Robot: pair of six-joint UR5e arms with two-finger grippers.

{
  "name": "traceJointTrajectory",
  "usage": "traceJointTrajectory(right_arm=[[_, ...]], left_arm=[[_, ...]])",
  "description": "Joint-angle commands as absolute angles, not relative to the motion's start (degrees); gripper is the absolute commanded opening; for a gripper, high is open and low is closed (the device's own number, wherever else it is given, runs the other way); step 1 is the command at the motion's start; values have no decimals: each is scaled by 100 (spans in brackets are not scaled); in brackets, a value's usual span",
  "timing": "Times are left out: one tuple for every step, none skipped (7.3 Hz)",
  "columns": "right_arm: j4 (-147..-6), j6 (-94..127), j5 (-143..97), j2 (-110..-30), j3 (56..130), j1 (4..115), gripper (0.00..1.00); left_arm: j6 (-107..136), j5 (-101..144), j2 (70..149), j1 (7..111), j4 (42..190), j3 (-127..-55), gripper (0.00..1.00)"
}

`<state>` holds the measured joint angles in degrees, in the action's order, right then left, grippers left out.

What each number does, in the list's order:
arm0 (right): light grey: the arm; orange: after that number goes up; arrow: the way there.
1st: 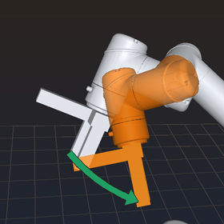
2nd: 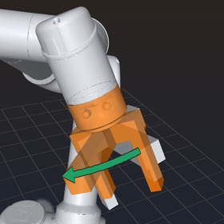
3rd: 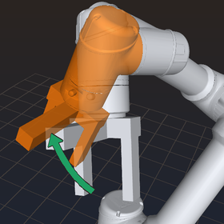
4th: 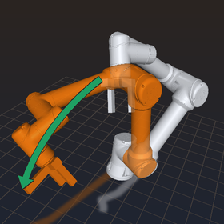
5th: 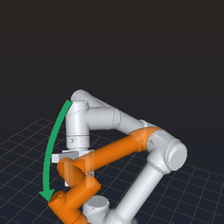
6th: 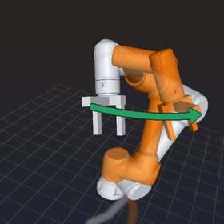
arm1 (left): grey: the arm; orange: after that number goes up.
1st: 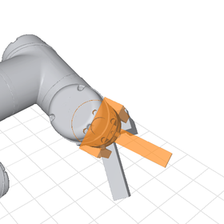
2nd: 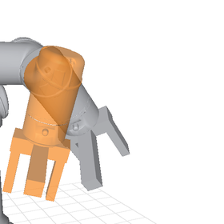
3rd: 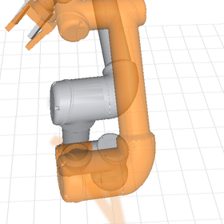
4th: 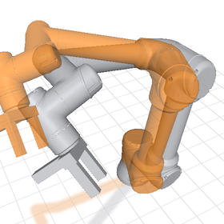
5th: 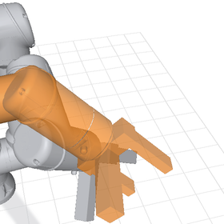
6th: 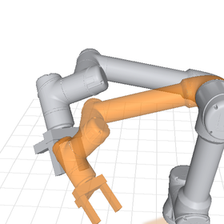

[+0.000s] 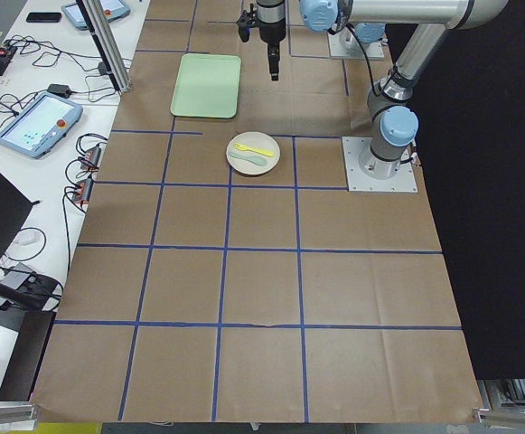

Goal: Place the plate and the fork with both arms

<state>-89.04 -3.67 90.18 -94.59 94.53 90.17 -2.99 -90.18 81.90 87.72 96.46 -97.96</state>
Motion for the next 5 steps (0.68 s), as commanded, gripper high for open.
traceJointTrajectory(right_arm=[[-8903,-352,9009,-9396,9422,9018,100],[-8903,-352,9000,-9387,9396,9018,100],[-8903,-352,9000,-9317,9369,9018,100],[-8851,-343,9000,-9212,9265,9018,100],[-8824,-343,9000,-9202,9229,9018,100]], left_arm=[[-299,-9018,8200,8771,9633,-9791,100],[-299,-9018,8200,8771,9633,-9791,100],[-299,-9018,8200,8771,9633,-9791,100],[-299,-9018,8200,8771,9633,-9791,100],[-299,-9018,8200,8771,9633,-9791,100]])
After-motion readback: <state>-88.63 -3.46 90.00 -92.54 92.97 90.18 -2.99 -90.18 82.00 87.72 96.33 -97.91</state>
